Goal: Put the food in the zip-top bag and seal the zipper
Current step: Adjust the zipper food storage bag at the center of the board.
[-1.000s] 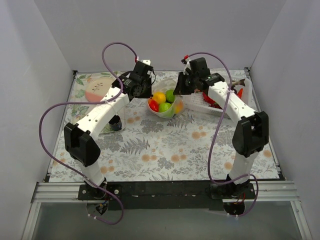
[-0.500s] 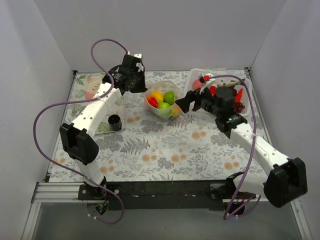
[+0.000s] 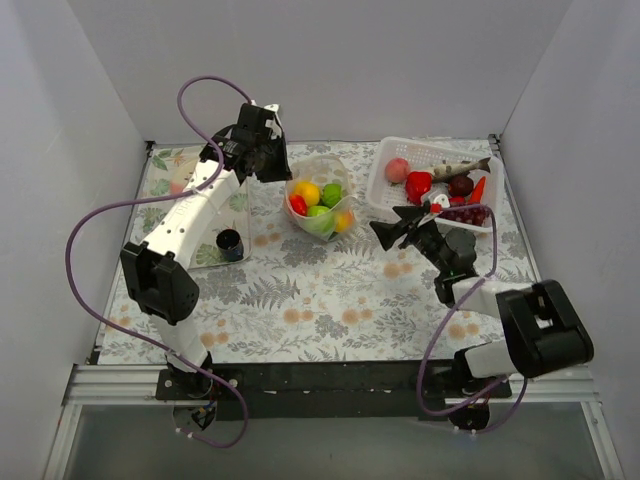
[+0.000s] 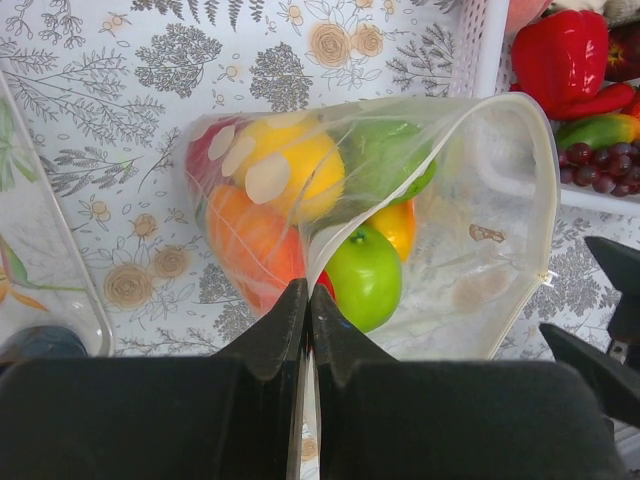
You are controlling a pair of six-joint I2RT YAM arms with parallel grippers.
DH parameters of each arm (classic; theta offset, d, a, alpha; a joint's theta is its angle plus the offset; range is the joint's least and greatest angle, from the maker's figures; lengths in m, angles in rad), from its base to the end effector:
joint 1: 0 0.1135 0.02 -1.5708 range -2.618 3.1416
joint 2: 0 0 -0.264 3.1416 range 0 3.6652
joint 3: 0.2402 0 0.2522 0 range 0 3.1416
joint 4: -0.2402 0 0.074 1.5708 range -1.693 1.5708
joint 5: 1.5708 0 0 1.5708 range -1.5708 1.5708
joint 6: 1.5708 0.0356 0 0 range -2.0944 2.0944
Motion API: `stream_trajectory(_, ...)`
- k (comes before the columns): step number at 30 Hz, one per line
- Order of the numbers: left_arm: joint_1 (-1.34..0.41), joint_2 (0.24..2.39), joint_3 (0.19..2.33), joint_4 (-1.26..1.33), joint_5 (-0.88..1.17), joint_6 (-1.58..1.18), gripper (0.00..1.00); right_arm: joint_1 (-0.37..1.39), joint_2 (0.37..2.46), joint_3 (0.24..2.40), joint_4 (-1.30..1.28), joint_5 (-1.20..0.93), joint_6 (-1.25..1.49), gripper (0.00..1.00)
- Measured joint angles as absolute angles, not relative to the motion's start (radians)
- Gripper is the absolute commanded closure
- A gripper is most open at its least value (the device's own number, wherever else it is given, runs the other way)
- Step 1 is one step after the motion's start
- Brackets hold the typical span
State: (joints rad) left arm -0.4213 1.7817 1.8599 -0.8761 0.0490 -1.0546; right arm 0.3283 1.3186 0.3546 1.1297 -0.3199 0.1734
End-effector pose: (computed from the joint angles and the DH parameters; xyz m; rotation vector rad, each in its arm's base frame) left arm 0.3564 -0.1616 0.3722 -0.7559 2.3870 -0.7308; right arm 0.2325 0.0910 0.2199 -0.3793 1.3934 0.6376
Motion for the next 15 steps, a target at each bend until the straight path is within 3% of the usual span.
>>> stream_trajectory(3, -0.416, 1.782, 1.86, -0.876, 0.059, -1.055, 1.0, 0.289, 1.47, 0.391, 1.219, -0.398, 0.256, 0.25)
stream_trajectory(8, -0.407, 1.782, 1.86, -0.876, 0.071, -1.055, 1.0, 0.285, 1.728, 0.493, 1.252, -0.482, 0.409, 0.21)
stream_trajectory(15, -0.402, 1.782, 1.86, -0.876, 0.076, -1.054, 1.0, 0.318, 1.752, 0.513, 1.267, -0.471, 0.418, 0.23)
